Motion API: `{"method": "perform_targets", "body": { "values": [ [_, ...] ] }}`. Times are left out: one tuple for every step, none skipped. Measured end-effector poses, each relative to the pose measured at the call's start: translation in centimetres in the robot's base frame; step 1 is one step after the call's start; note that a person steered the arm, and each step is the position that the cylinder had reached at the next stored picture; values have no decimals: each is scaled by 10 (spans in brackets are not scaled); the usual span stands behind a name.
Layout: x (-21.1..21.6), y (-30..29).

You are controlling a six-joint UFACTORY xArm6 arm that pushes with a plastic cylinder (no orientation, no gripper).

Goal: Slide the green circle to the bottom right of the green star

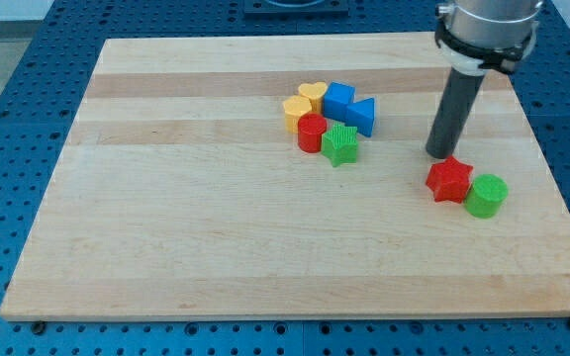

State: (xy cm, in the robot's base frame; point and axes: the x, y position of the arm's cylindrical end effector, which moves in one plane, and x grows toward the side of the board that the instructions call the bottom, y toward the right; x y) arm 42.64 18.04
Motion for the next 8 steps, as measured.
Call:
{"method": "perform_targets", "body": {
  "values": [
    [1,24],
    [8,38],
    [28,41],
    [53,41],
    [73,41],
    [94,41],
    [113,42],
    [132,42]
  ]
}}
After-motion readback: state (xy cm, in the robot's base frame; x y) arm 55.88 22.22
